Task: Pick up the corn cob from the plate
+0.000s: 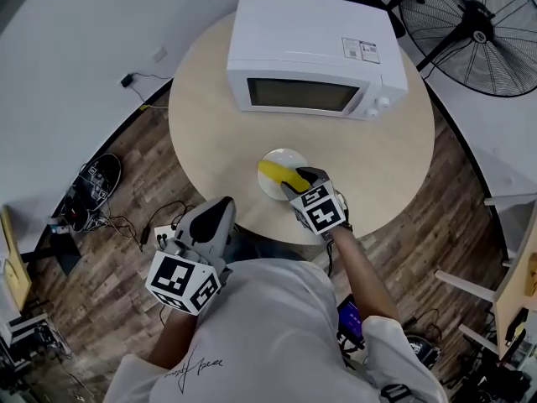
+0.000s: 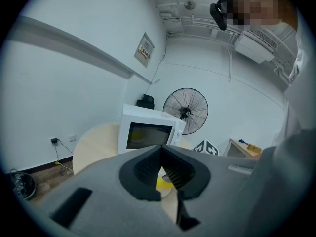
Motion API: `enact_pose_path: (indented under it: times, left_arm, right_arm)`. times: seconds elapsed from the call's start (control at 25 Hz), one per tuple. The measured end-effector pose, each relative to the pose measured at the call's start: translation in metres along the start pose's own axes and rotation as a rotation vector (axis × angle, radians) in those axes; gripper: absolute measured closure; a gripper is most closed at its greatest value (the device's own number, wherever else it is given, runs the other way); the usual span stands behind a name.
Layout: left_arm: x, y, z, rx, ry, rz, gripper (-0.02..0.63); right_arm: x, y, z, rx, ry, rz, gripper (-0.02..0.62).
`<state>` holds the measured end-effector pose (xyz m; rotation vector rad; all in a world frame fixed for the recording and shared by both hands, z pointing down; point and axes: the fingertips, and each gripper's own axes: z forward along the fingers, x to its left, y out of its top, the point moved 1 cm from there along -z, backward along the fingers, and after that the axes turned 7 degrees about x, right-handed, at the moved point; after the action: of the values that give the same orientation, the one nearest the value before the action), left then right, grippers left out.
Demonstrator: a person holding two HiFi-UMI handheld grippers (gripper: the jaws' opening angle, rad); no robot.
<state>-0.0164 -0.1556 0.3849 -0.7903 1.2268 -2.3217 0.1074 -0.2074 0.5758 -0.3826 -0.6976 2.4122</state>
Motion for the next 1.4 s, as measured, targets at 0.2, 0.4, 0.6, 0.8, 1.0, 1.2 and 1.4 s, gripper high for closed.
enact_pose_path:
  times: [0.2,0.4,0.6,0.8,1.0,1.2,1.4]
  left_arm:
    - [0.006,-0.001,-0.002,0.006,0.011,-0.01,0.614]
    - [0.014,-0.003,-0.002,0.011,0.023,-0.024,0.614]
    - [0.02,-0.004,-0.002,0.019,0.033,-0.034,0.614]
    - [0.025,-0.007,-0.004,0.024,0.045,-0.041,0.614]
    - [0.03,-0.006,-0.009,0.014,0.064,-0.056,0.614]
    - [0.036,-0.007,-0.012,0.015,0.085,-0.057,0.614]
    - [0.04,-0.008,-0.014,0.014,0.094,-0.067,0.614]
  right_arm:
    - [0.003,-0.005,0.014,0.067,0.023,-0.015,0.346]
    - [0.001,-0.016,0.03,0.146,0.017,-0.078,0.304]
    - [-0.002,-0.024,0.044,0.215,0.008,-0.111,0.301]
    - [-0.002,-0.026,0.055,0.264,0.011,-0.177,0.284]
    - [-0.002,-0.028,0.066,0.308,0.019,-0.217,0.281]
    - [-0.001,-0.03,0.077,0.335,0.02,-0.233,0.281]
    - [-0.004,-0.026,0.084,0.334,0.003,-0.24,0.282]
